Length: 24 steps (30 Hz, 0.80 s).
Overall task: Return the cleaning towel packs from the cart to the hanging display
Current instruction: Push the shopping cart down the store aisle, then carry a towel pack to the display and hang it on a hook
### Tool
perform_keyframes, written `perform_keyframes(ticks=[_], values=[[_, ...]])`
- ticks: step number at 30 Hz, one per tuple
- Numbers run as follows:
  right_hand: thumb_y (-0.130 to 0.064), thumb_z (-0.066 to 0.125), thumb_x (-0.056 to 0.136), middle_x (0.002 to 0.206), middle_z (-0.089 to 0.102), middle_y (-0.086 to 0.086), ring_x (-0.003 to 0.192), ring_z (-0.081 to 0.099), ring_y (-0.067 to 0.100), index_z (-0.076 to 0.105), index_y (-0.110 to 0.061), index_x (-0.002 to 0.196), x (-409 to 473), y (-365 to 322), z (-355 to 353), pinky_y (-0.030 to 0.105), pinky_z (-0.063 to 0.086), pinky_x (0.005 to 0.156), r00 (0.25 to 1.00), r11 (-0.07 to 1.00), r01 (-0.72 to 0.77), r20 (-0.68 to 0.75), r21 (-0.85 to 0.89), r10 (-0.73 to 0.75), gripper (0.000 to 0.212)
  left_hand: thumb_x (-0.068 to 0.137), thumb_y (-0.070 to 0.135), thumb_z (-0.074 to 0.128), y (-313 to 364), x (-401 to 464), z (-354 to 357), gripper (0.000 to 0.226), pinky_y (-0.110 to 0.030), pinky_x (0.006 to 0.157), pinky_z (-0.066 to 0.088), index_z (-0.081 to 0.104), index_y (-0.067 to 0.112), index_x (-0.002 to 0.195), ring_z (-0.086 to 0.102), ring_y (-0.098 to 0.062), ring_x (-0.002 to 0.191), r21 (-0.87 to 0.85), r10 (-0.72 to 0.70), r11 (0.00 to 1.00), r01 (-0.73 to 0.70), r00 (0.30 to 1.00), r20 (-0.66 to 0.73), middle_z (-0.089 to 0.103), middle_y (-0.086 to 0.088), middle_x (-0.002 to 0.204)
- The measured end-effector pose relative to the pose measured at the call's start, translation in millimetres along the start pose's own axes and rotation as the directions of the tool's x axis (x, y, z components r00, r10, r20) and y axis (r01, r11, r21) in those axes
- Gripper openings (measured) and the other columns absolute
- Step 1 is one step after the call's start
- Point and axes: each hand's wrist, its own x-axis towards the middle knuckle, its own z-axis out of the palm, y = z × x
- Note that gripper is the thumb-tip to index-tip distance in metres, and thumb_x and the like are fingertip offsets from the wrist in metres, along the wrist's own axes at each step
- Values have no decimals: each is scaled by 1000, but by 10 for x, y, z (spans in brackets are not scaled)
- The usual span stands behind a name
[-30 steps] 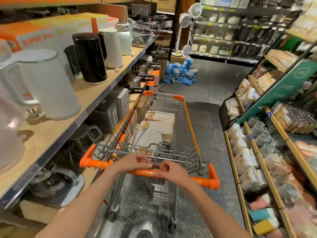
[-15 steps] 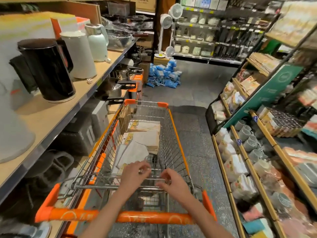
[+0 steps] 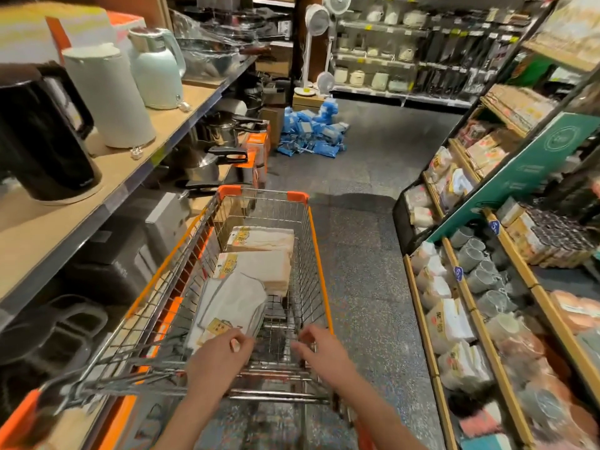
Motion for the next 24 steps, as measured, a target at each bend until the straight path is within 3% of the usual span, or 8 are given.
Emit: perform_keyframes(ticks=[2, 4, 9, 12, 14, 17, 21, 24], values=[[-49, 53, 89, 106, 62, -5, 97, 57, 10, 56, -22, 107, 145, 125, -67, 27, 47, 85, 998, 999, 36, 43, -28, -34, 33, 90, 55, 44, 173, 56, 51, 23, -20, 44, 28, 53, 39, 76, 51, 3, 53, 106, -2, 994, 7, 999, -48, 60, 13, 62], [-49, 53, 89, 107, 63, -5, 97, 57, 10, 56, -22, 107, 304, 259, -156, 25, 45, 84, 995, 997, 76, 74, -35, -73, 32, 89, 50, 46, 408, 98, 193, 17, -21, 49, 32, 58, 39, 85, 58, -2, 66, 108, 3, 994, 6, 997, -83, 65, 14, 76], [-44, 52, 91, 102, 59, -4, 93, 52, 12, 56, -19, 110, 698, 608, -515, 25, 40, 82, 940, 951, 306, 174, -55, -292, 31, 93, 43, 46, 1126, 114, 825, 11, -30, 78, 52, 55, 36, 91, 58, -6, 74, -77, -151, 986, 146, 986, -65, 57, 17, 83], [-42, 52, 92, 108, 61, 2, 105, 52, 19, 57, -17, 111, 908, 754, -798, 28, 36, 86, 874, 887, 449, 254, -104, -413, 32, 93, 39, 46, 1434, 147, 1022, 10, -26, 69, 51, 56, 37, 96, 57, -7, 73, -118, -286, 956, 270, 947, -148, 59, 15, 84], [-45, 51, 92, 116, 59, 4, 111, 51, 18, 55, -19, 118, 1028, 802, -1006, 27, 36, 89, 842, 858, 499, 303, -126, -445, 38, 93, 38, 49, 1590, 178, 1070, 21, -26, 71, 51, 59, 36, 111, 63, -10, 87, -158, -355, 932, 328, 914, -198, 67, 10, 104], [-53, 50, 89, 128, 54, -4, 116, 49, 10, 49, -25, 128, 1190, 848, -1264, 23, 38, 90, 806, 845, 529, 360, -83, -469, 47, 93, 36, 51, 1816, 219, 1072, 33, -27, 78, 50, 55, 31, 125, 60, -10, 101, -275, -414, 897, 347, 877, -245, 60, 8, 126], [-56, 49, 88, 134, 50, -6, 119, 48, 10, 45, -28, 132, 1406, 828, -1452, 24, 37, 94, 754, 804, 592, 388, -52, -530, 52, 92, 33, 53, 2026, 342, 1008, 38, -29, 87, 48, 53, 26, 130, 55, -6, 98, -304, -421, 894, 330, 849, -318, 59, 6, 127], [-55, 50, 88, 136, 47, -5, 123, 46, 12, 43, -27, 134, 1572, 773, -1531, 30, 38, 99, 734, 799, 601, 408, -22, -542, 54, 92, 31, 54, 2095, 436, 1017, 38, -30, 89, 47, 52, 24, 130, 56, -11, 110, -330, -450, 879, 345, 828, -333, 58, 5, 128]])
